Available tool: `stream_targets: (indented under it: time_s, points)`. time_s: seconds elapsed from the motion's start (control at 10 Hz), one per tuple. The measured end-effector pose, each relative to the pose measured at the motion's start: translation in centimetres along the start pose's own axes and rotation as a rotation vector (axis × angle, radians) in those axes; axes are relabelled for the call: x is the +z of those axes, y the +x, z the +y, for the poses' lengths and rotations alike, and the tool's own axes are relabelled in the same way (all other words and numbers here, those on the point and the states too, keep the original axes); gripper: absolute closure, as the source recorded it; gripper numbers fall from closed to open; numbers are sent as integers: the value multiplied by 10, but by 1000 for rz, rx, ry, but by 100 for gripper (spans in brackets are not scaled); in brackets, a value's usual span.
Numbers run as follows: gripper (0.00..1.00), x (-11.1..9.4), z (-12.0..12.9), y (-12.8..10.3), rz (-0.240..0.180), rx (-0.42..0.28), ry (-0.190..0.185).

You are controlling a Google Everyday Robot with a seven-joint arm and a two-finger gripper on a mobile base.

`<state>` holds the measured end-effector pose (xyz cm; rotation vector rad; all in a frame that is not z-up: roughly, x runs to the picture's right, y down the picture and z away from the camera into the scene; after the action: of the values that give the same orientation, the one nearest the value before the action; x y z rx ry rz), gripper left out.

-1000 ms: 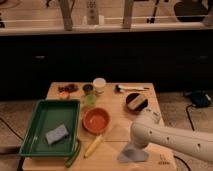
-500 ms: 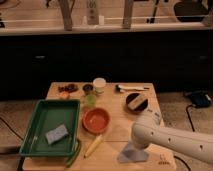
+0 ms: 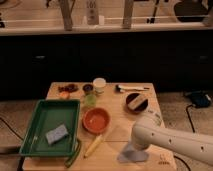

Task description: Wipe red bowl with towel

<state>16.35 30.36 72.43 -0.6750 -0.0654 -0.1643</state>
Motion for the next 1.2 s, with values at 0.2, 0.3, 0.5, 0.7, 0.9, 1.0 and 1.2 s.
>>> stream_targets:
  time_s: [0.2, 0.3, 0.5, 0.7, 0.9, 1.0, 1.2]
  points:
    - [22, 1, -2, -1, -14, 7, 1]
    - [20, 2, -3, -2, -23, 9, 1]
    - [20, 5, -5, -3, -35, 16, 1]
    - [20, 10, -7, -3, -37, 22, 4]
    - [20, 21, -10, -5, -37, 19, 4]
    - [20, 25, -10, -6, -38, 18, -1]
    - [25, 36, -10, -5, -34, 19, -8]
